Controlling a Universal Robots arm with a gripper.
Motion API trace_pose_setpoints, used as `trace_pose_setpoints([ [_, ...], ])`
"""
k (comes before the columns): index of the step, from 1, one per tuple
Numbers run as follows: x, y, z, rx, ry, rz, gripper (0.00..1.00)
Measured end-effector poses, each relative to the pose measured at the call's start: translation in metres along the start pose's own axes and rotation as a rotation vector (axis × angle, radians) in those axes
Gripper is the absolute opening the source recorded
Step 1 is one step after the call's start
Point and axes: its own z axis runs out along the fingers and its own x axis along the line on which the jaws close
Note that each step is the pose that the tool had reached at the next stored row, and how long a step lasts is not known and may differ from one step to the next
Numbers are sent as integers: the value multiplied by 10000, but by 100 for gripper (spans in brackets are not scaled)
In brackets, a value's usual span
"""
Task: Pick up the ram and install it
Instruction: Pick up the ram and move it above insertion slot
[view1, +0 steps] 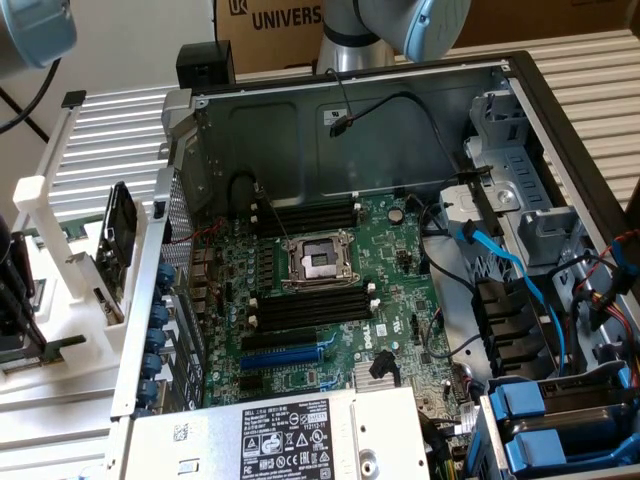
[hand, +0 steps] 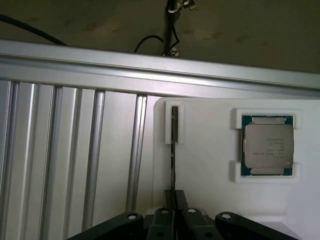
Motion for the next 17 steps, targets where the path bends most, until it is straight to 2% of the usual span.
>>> trace_pose_setpoints([
  [10, -9, 5, -77, 6, 0, 0, 12],
  [17, -14, 16, -270, 1, 31, 30, 12],
])
